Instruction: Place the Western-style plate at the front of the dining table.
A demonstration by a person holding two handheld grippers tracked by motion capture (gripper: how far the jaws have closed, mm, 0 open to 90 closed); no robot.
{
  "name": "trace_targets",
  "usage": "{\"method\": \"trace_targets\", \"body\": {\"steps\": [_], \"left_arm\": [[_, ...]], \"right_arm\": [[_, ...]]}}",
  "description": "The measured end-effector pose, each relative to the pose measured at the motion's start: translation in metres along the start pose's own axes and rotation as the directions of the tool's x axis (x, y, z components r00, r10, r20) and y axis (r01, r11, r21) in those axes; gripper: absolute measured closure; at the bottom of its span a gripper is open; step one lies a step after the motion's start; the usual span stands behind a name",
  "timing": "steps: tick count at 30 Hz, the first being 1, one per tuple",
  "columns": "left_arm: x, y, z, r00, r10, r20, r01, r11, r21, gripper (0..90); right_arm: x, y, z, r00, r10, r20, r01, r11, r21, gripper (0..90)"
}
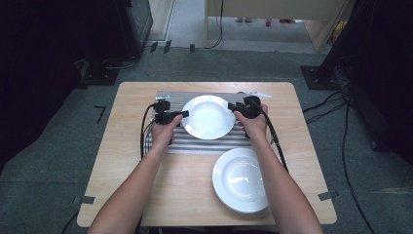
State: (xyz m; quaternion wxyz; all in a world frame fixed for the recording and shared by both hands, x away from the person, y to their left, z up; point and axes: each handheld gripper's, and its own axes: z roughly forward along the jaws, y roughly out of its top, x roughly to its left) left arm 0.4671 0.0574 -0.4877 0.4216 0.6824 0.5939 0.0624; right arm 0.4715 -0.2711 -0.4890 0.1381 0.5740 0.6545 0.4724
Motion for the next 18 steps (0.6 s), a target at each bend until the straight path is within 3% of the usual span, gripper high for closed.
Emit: {"method": "trace_targets", "body": {"steps": [3,6,9,18], "left_arm": [[0.001,-0.001,-0.008,0.9997,0.024,-0.009,-0.024,0.9997,0.005,30.9],[0.003,-0.003,-0.020,0.9970,0.049,-0.059,-0.049,0.9988,0.003,24.3],[0.005,-0.005,-0.030,0.9941,0.074,-0.080,-0.074,0.9972,-0.004,19.2],[0.006,-0.014,-0.064,0.9891,0.122,-0.082,-0.127,0.9904,-0.054,17.8]], "right_arm": [[0.004,0.004,-0.010,0.9996,-0.021,0.017,0.021,1.000,-0.003,47.4],[0.008,0.005,-0.021,0.9972,-0.061,0.043,0.061,0.998,0.014,41.0],[0.010,0.004,-0.033,0.9951,-0.095,0.029,0.093,0.995,0.037,32.5],[0.005,-0.002,-0.069,0.9894,-0.145,0.012,0.145,0.989,0.020,29.2]]}}
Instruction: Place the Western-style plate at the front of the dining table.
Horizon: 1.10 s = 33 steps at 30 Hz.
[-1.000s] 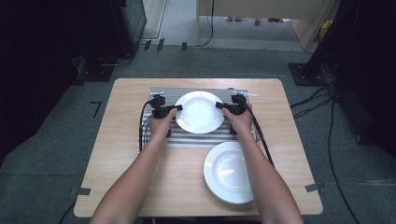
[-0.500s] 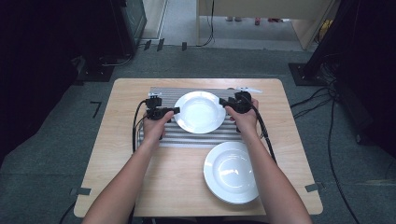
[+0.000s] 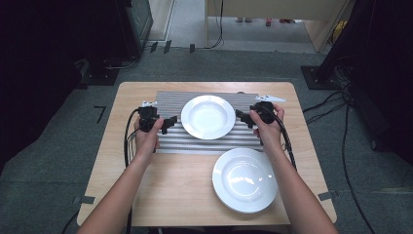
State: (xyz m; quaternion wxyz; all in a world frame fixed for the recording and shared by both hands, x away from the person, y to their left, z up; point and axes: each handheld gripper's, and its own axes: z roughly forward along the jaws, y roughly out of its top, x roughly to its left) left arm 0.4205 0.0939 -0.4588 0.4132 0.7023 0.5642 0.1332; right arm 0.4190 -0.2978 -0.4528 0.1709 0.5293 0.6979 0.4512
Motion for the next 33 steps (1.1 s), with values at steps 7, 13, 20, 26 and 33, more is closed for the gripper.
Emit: {"method": "trace_targets", "body": {"steps": [7,13,20,26,33], "left_arm": [[0.000,-0.012,-0.020,0.9992,0.039,0.000,-0.039,0.9992,-0.010,17.7],[0.002,-0.024,-0.038,0.9992,0.038,0.009,-0.038,0.9987,-0.033,17.7],[0.013,-0.043,-0.058,0.9996,0.029,0.002,-0.029,0.9987,-0.042,17.7],[0.023,-0.061,-0.081,1.0000,-0.002,0.009,0.003,0.9965,-0.083,17.7],[0.037,-0.084,-0.103,0.9990,-0.045,-0.002,0.045,0.9935,-0.105,17.7]], "right_arm": [[-0.004,-0.010,-0.022,0.9998,-0.018,0.000,0.018,1.000,0.007,28.4],[-0.008,-0.020,-0.042,0.9996,-0.029,0.000,0.029,1.000,-0.001,28.0],[-0.012,-0.037,-0.067,0.9994,-0.034,0.006,0.034,0.999,-0.010,27.4],[-0.018,-0.057,-0.092,0.9991,-0.038,0.019,0.038,0.999,-0.021,25.9],[-0.030,-0.083,-0.120,0.9997,-0.009,0.022,0.010,1.000,-0.028,25.4]]}}
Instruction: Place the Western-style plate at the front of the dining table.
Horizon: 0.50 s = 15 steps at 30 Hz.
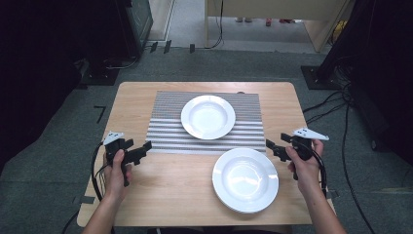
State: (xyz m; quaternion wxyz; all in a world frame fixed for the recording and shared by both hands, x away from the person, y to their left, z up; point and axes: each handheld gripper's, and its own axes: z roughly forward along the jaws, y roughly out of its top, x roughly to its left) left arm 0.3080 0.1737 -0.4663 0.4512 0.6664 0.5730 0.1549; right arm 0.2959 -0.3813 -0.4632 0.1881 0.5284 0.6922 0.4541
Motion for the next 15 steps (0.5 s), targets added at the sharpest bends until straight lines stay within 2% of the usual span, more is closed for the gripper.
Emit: {"method": "trace_targets", "body": {"steps": [6,9,11,15], "left_arm": [[0.012,-0.022,-0.011,0.9995,-0.013,-0.030,0.014,0.9997,0.018,17.7],[0.016,-0.034,-0.018,0.9988,-0.002,-0.048,0.003,0.9996,0.027,17.6],[0.018,-0.040,-0.023,0.9974,0.011,-0.071,-0.009,0.9994,0.033,17.7],[0.026,-0.050,-0.034,0.9958,0.003,-0.092,0.000,0.9991,0.042,17.7]], "right_arm": [[-0.014,-0.029,-0.021,0.9989,0.036,0.031,-0.036,0.999,0.007,24.7],[-0.021,-0.044,-0.030,0.9976,0.055,0.041,-0.057,0.998,0.028,24.2],[-0.024,-0.051,-0.036,0.9971,0.054,0.053,-0.056,0.998,0.037,24.2],[-0.027,-0.065,-0.048,0.9958,0.048,0.078,-0.053,0.997,0.055,24.2]]}}
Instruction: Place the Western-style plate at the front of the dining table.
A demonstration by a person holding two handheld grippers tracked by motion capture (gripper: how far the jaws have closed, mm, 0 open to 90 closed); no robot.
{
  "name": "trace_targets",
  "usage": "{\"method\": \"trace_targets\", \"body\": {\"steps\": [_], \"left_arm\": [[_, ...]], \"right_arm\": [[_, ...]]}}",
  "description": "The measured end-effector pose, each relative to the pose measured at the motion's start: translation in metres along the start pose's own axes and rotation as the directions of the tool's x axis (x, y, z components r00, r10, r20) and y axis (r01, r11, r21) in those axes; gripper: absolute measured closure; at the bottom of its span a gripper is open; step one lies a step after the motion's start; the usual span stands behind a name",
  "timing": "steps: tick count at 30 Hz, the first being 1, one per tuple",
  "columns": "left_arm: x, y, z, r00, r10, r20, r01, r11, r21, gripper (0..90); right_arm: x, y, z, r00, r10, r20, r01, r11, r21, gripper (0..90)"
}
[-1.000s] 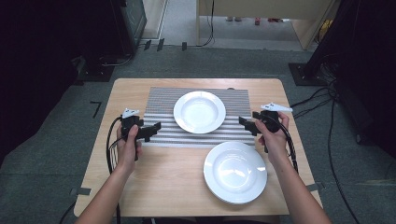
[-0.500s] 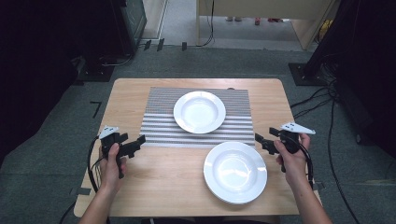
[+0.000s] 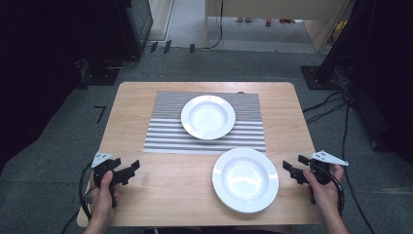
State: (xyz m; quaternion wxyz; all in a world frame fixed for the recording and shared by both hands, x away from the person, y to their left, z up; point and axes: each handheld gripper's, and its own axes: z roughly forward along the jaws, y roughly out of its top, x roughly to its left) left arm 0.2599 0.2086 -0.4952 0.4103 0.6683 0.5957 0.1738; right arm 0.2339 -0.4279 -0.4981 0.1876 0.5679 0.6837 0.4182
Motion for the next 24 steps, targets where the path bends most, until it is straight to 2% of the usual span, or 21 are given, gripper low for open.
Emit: {"method": "trace_targets", "body": {"steps": [3,5,10,12,14,16,18,19,20,24], "left_arm": [[0.007,-0.009,-0.008,0.9998,-0.008,-0.020,0.008,1.0000,0.003,17.6],[0.011,-0.015,-0.012,0.9993,0.006,-0.037,-0.006,0.9999,0.013,17.6],[0.020,-0.031,-0.019,0.9931,0.045,-0.109,-0.040,0.9982,0.046,17.7],[0.021,-0.033,-0.021,0.9932,0.043,-0.108,-0.038,0.9979,0.052,17.7],[0.018,-0.035,-0.022,0.9920,0.063,-0.109,-0.057,0.9967,0.058,17.7],[0.014,-0.038,-0.021,0.9858,0.111,-0.126,-0.103,0.9922,0.070,17.6],[0.008,-0.041,-0.020,0.9762,0.155,-0.152,-0.144,0.9864,0.080,17.5],[0.005,-0.042,-0.019,0.9702,0.177,-0.166,-0.165,0.9828,0.084,17.4],[0.003,-0.043,-0.018,0.9650,0.196,-0.174,-0.183,0.9792,0.087,17.3],[0.002,-0.044,-0.017,0.9659,0.198,-0.167,-0.186,0.9790,0.084,16.2]], "right_arm": [[-0.003,-0.012,-0.007,0.9998,-0.003,0.017,0.002,1.000,0.022,24.2],[-0.007,-0.025,-0.014,0.9996,0.005,0.028,-0.006,0.999,0.041,24.2],[-0.011,-0.039,-0.024,0.9984,-0.004,0.056,0.000,0.997,0.072,23.9],[-0.012,-0.045,-0.026,0.9978,-0.003,0.066,-0.003,0.996,0.089,23.0],[-0.010,-0.049,-0.028,0.9950,-0.016,0.098,0.007,0.997,0.082,23.0],[-0.006,-0.050,-0.030,0.9913,-0.040,0.125,0.028,0.995,0.101,22.5],[0.002,-0.055,-0.028,0.9810,-0.096,0.169,0.078,0.991,0.110,15.3],[0.005,-0.056,-0.026,0.9793,-0.108,0.171,0.089,0.989,0.115,10.6],[0.006,-0.056,-0.026,0.9792,-0.106,0.173,0.086,0.989,0.119,9.6],[0.005,-0.055,-0.024,0.9792,-0.108,0.172,0.087,0.988,0.128,6.0]]}}
